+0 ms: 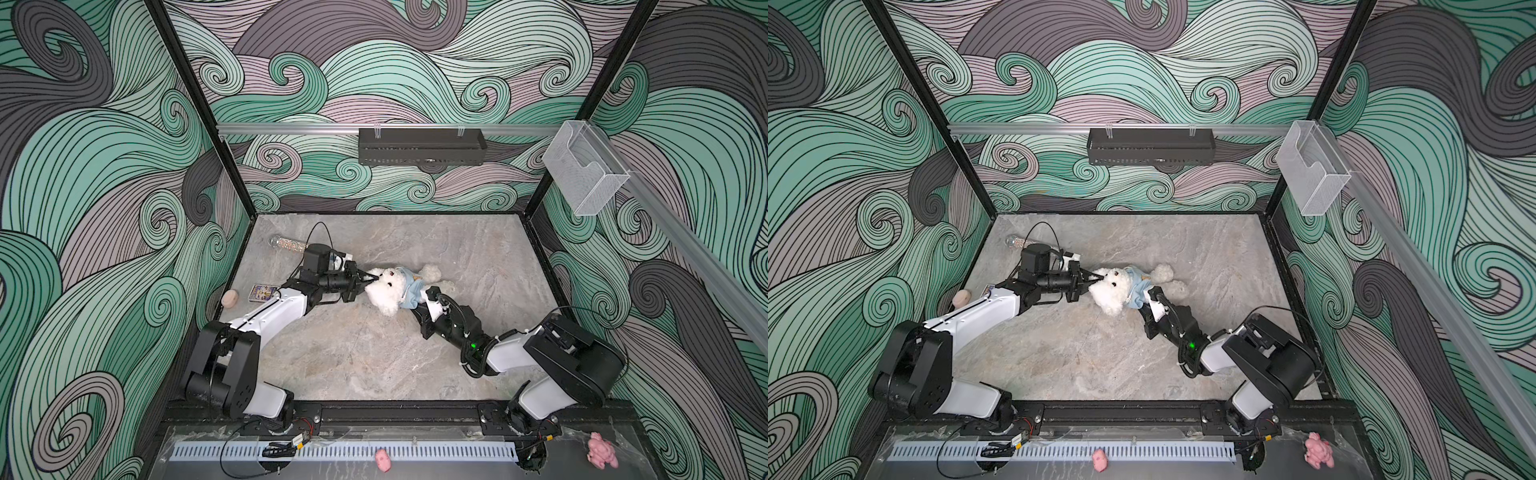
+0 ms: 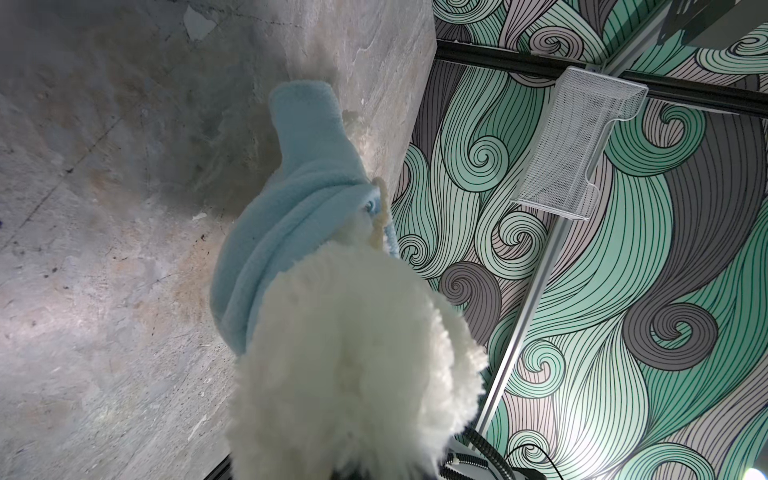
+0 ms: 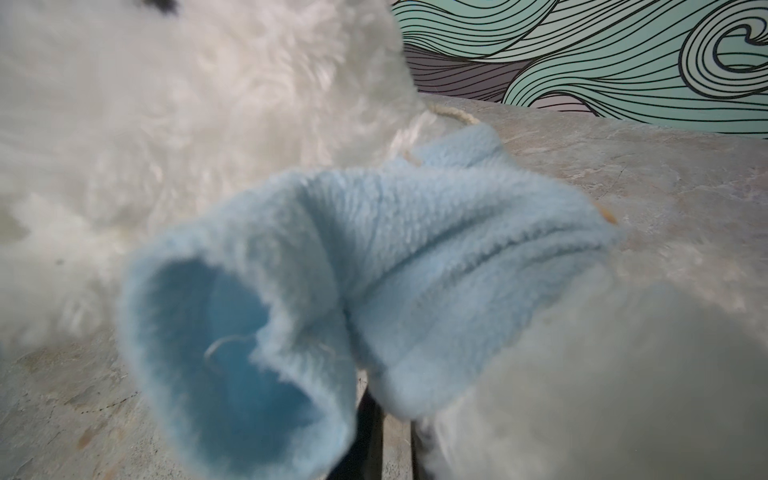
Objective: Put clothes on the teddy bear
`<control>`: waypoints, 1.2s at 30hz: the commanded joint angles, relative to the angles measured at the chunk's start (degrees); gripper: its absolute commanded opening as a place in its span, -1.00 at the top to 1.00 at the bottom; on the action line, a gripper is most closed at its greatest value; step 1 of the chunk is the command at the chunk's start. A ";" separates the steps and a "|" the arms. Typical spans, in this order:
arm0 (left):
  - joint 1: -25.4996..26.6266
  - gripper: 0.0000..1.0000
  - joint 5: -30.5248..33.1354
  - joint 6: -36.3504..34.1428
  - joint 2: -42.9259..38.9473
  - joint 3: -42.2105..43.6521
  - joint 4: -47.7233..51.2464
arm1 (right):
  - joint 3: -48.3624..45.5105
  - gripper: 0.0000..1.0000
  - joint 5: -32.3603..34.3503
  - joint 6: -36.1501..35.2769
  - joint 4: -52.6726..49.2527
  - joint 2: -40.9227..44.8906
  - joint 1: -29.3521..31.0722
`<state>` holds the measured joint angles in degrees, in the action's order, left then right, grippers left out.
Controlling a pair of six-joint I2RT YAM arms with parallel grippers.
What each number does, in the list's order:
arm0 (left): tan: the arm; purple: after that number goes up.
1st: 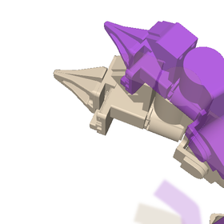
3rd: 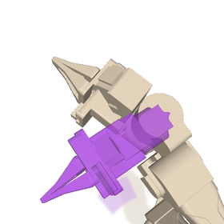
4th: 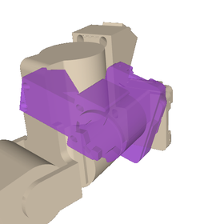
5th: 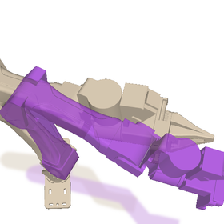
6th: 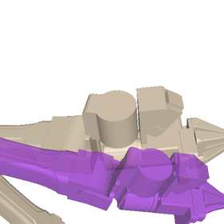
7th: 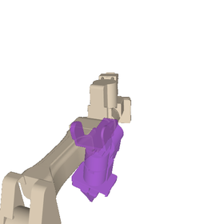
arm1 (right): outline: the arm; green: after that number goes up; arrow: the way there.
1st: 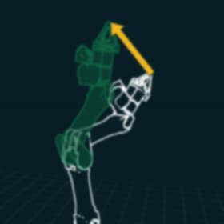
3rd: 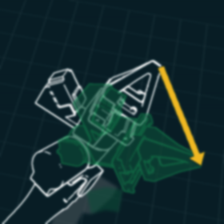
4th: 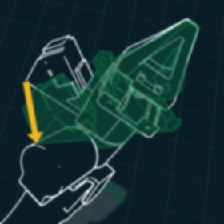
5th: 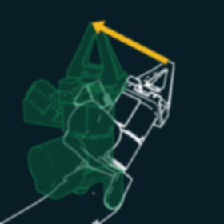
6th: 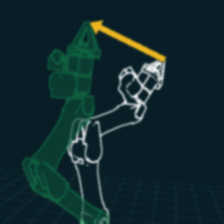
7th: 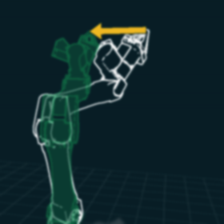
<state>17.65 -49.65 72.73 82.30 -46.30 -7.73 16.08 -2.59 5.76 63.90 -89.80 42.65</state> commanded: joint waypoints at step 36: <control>25.97 1.00 70.87 -56.75 9.20 -14.31 43.20 | 0.94 1.00 0.49 33.26 -42.76 43.70 -16.01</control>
<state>43.00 5.02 21.67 88.51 -61.01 24.60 14.35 -4.01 34.20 21.37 -48.10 29.43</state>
